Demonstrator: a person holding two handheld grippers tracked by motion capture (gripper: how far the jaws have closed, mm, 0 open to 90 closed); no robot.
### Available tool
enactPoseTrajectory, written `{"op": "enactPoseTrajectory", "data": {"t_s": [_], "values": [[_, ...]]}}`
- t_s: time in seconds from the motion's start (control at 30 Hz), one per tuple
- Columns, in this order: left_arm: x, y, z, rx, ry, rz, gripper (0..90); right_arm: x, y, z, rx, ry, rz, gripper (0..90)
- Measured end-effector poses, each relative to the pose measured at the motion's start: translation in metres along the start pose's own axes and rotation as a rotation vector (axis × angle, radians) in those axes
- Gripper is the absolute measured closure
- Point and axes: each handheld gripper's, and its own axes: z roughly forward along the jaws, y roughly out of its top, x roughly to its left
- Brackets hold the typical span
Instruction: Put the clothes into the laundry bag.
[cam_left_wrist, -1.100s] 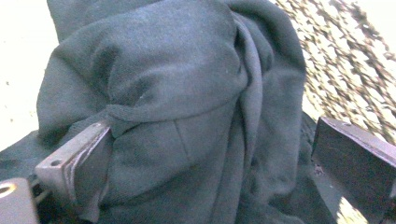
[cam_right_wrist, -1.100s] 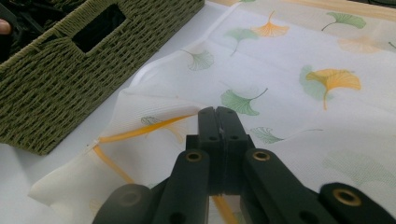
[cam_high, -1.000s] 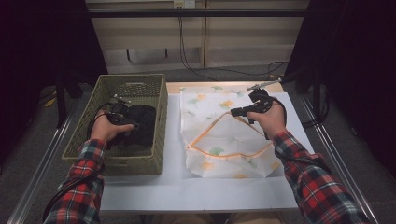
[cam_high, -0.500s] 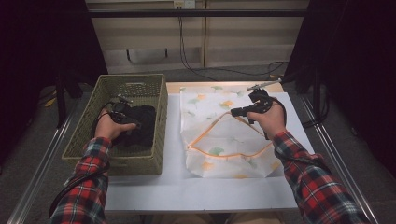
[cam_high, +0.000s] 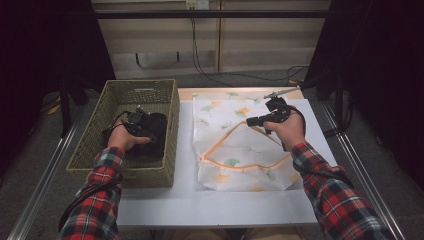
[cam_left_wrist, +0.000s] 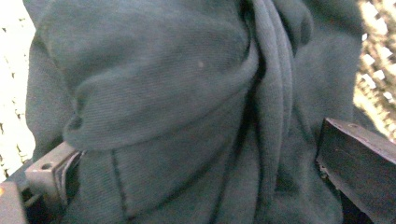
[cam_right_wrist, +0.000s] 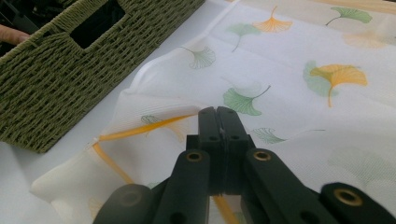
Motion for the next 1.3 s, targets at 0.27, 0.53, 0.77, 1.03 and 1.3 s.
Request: {"op": "enactPoseTrajectory", "data": {"t_s": [0.27,0.53,0.77,1.03,1.3], "values": [[-0.006,-0.001,0.003,0.024,0.066,0.064,6.4,0.0,-0.001,0.002,0.003,-0.005,-0.004,90.0],[-0.007,-0.003,-0.002,0.019,0.077,0.038,23.5,0.001,-0.001,0.001,-0.001,-0.009,-0.002,90.0],[-0.008,-0.003,-0.009,0.034,0.098,0.031,47.9,0.001,0.0,0.001,-0.001,-0.009,0.003,90.0],[-0.005,0.0,-0.015,0.027,0.092,-0.07,57.8,-0.001,0.001,-0.001,-0.004,-0.009,0.0,90.0],[0.002,0.005,-0.033,0.011,0.037,-0.161,60.1,-0.001,0.002,-0.003,-0.005,-0.011,0.002,90.0]]}}
